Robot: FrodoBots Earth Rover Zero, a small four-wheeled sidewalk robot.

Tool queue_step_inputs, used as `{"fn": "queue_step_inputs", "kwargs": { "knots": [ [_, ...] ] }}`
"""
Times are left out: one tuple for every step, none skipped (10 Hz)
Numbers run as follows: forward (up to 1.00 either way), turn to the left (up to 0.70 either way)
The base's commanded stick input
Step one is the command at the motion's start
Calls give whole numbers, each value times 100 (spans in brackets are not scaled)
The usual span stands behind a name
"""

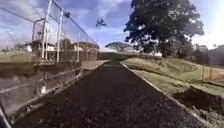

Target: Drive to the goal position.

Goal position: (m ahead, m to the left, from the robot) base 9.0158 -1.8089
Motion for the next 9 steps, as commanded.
{"fn": "queue_step_inputs", "kwargs": {
  "knots": [
    [70,0],
    [70,0],
    [70,0],
    [70,0],
    [70,0],
    [70,0],
    [70,0],
    [70,0],
    [70,0]
  ]
}}
